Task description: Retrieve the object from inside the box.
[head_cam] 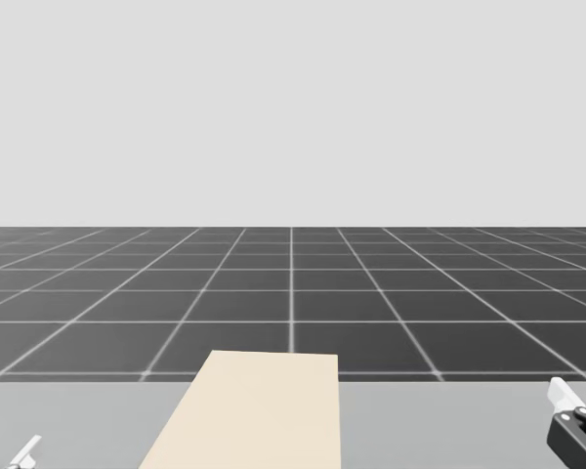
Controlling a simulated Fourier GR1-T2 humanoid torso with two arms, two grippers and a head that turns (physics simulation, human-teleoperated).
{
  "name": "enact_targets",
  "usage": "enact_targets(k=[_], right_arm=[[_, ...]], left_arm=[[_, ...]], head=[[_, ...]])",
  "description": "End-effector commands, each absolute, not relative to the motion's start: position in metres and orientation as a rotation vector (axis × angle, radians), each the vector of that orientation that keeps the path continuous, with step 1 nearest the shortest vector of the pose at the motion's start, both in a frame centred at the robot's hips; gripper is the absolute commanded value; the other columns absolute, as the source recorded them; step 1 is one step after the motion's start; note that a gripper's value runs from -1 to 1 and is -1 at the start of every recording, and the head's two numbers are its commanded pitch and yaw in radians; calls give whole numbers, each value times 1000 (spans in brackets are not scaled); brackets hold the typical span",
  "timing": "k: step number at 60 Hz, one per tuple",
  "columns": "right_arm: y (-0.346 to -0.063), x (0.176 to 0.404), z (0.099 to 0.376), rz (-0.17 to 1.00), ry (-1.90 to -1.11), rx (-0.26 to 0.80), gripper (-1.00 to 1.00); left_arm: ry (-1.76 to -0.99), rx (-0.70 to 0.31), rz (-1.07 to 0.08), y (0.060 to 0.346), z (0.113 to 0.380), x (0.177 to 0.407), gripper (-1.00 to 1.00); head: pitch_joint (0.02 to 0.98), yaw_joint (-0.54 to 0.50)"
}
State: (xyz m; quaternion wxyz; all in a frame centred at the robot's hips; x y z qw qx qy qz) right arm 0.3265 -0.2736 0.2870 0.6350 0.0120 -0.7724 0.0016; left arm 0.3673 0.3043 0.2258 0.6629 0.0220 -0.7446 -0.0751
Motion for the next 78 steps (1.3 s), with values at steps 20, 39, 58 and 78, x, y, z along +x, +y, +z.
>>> enact_targets(k=[20, 39, 58, 78], right_arm=[[-263, 322, 272, 294, -1699, 179, -1000], [-251, 299, 268, 656, -1592, 520, -1000], [-239, 286, 267, 806, -1549, 625, -1000], [-233, 284, 265, 833, -1560, 590, -1000]], left_arm=[[-1528, -161, -341, 304, 225, 349, -1000], [-1349, -433, -936, 271, 212, 305, -1000], [-1249, -489, -1181, 232, 210, 275, -1000], [-1295, -641, -1061, 205, 164, 312, -1000]], head=[[161, -10], [150, -19], [147, -18], [157, -11]])
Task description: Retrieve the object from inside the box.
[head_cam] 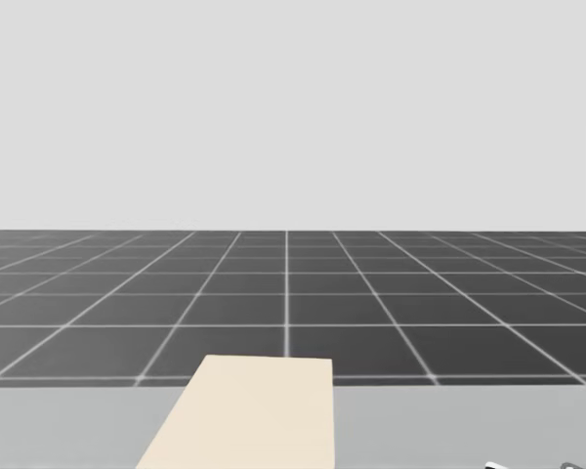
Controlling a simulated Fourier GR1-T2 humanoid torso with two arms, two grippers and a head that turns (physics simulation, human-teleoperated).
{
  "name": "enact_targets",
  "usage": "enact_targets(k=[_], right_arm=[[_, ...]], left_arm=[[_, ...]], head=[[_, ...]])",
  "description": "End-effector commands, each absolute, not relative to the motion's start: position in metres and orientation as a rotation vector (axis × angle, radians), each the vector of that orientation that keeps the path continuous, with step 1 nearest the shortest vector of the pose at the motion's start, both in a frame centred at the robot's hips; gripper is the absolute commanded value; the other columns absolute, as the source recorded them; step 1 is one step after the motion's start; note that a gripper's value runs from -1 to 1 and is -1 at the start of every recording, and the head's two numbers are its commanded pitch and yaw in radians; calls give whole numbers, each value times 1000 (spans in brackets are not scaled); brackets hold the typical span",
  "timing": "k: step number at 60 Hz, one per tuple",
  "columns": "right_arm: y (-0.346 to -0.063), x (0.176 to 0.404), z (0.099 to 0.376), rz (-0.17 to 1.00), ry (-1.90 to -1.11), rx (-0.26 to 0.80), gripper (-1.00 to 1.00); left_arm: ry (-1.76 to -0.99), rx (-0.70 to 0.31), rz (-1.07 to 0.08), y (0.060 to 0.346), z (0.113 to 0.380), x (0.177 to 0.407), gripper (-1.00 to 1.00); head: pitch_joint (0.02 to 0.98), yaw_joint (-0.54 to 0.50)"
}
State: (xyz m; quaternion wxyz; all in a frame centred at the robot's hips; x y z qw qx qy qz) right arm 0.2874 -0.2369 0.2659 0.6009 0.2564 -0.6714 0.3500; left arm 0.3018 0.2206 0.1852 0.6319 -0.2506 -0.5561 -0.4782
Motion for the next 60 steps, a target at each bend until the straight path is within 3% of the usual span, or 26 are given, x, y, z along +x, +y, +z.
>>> enact_targets(k=[1, 6, 28, 29, 30, 31, 32, 39, 45, 54, 60], right_arm=[[-232, 284, 266, 834, -1561, 590, -1000], [-231, 284, 265, 836, -1565, 585, -1000], [-228, 281, 265, 843, -1569, 572, -1000], [-228, 281, 265, 844, -1569, 572, -1000], [-228, 281, 265, 844, -1569, 573, -1000], [-228, 281, 265, 844, -1569, 573, -1000], [-229, 281, 265, 843, -1569, 572, -1000], [-229, 280, 265, 843, -1570, 567, -1000], [-229, 280, 265, 844, -1571, 565, -1000], [-229, 279, 265, 846, -1575, 559, -1000], [-228, 279, 265, 847, -1576, 558, -1000]], left_arm=[[-1292, -654, -1054, 203, 161, 314, -1000], [-1361, -670, -1037, 193, 154, 320, -1000], [-1271, -736, -952, 164, 141, 347, -1000], [-1245, -745, -946, 163, 139, 347, 20], [-1236, -750, -951, 164, 138, 346, 587], [-1231, -753, -957, 163, 137, 345, 866], [-1220, -752, -961, 163, 136, 345, 1000], [-1140, -767, -981, 163, 131, 341, 1000], [-1139, -765, -987, 163, 130, 341, 1000], [-1194, -740, -979, 169, 146, 340, 1000], [-1234, -686, -949, 188, 164, 338, 1000]], head=[[158, -11], [161, -10], [174, -13], [175, -14], [175, -15], [175, -15], [175, -15], [178, -14], [180, -16], [180, -18], [178, -14]])
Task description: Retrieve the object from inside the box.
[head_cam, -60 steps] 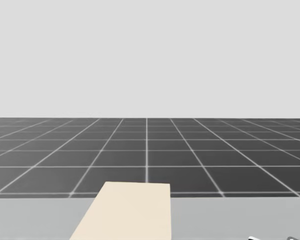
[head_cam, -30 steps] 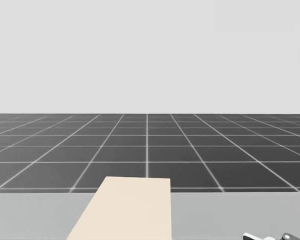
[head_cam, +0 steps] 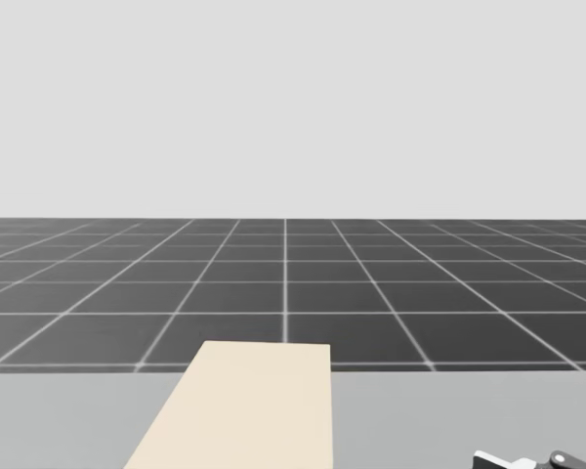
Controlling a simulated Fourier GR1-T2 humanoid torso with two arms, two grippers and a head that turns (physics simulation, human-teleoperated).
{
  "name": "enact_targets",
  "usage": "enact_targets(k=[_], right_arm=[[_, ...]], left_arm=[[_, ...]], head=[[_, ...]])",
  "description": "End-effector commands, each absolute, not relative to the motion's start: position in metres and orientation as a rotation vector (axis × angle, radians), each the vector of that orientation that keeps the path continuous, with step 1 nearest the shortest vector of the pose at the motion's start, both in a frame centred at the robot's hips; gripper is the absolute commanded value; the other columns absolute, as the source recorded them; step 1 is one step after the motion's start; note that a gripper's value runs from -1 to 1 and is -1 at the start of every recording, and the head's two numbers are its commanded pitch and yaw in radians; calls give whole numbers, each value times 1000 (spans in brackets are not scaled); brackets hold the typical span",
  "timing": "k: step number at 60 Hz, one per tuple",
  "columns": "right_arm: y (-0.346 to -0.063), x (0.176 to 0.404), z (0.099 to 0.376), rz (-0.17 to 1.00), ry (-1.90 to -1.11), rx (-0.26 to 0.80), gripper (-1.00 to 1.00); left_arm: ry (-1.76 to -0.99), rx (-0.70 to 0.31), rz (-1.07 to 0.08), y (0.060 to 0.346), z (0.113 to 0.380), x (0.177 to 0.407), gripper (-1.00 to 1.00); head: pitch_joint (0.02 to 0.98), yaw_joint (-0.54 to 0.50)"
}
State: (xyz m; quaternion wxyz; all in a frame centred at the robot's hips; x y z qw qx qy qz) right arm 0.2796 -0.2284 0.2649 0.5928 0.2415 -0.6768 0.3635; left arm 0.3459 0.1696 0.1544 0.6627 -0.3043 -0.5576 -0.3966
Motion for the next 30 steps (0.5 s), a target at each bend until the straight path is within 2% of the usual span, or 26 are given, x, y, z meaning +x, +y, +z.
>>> enact_targets(k=[1, 6, 16, 30], right_arm=[[-228, 279, 266, 847, -1576, 558, -1000], [-228, 279, 266, 846, -1579, 556, -1000], [-227, 279, 267, 844, -1580, 556, -1000], [-227, 279, 268, 837, -1582, 555, -1000]], left_arm=[[-1234, -678, -949, 190, 164, 338, 1000], [-1241, -623, -936, 214, 165, 335, 1000], [-1304, -551, -889, 255, 178, 320, 1000], [-1361, -480, -869, 277, 202, 307, 1000]], head=[[178, -14], [176, -15], [174, -9], [170, -9]])
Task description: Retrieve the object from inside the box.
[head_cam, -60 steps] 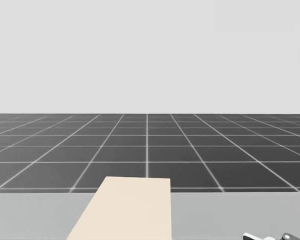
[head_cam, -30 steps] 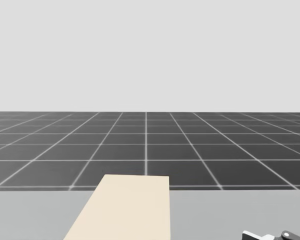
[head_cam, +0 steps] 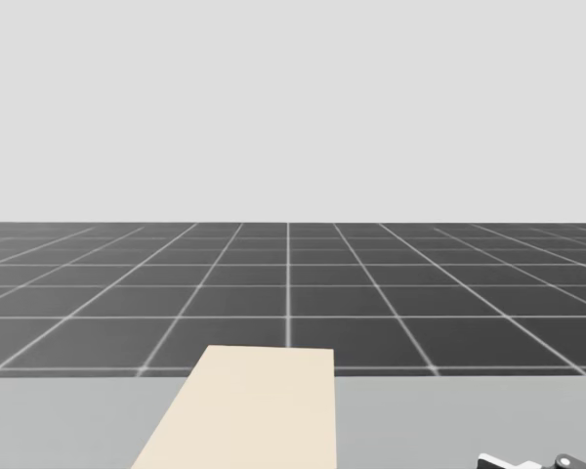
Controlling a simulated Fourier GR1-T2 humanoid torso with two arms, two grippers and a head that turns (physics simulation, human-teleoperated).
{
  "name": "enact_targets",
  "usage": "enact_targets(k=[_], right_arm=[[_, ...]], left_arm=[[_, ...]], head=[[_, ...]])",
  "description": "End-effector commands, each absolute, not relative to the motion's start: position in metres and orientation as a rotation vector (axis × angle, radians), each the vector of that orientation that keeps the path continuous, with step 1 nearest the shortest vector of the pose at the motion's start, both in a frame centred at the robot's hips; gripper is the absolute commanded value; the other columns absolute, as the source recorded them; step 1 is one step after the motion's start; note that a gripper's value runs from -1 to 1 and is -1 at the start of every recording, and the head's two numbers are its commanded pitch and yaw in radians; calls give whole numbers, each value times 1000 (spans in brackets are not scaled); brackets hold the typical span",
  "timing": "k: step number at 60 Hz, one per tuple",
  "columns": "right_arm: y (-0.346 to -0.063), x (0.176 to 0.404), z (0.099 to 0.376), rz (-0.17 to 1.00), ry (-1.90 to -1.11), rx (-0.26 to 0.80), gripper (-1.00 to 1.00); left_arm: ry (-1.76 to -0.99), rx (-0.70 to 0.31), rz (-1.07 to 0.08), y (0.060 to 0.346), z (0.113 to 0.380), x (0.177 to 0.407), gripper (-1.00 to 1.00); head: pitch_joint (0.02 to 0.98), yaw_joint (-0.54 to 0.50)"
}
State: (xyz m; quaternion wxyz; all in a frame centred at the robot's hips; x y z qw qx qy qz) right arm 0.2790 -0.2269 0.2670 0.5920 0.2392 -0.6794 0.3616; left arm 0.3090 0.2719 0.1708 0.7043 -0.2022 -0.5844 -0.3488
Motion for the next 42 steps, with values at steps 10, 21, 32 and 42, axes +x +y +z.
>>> enact_targets(k=[10, 21, 32, 42], right_arm=[[-228, 279, 269, 824, -1587, 550, -1000], [-230, 282, 272, 778, -1588, 523, -1000], [-231, 290, 276, 701, -1608, 494, -1000], [-233, 291, 277, 694, -1605, 498, -1000]], left_arm=[[-1419, -406, -856, 297, 243, 303, 1000], [-1480, -318, -863, 316, 292, 300, 1000], [-1559, -244, -879, 321, 353, 303, 1000], [-1692, -195, -859, 321, 428, 310, 1000]], head=[[168, -14], [163, -13], [162, -12], [161, -14]])
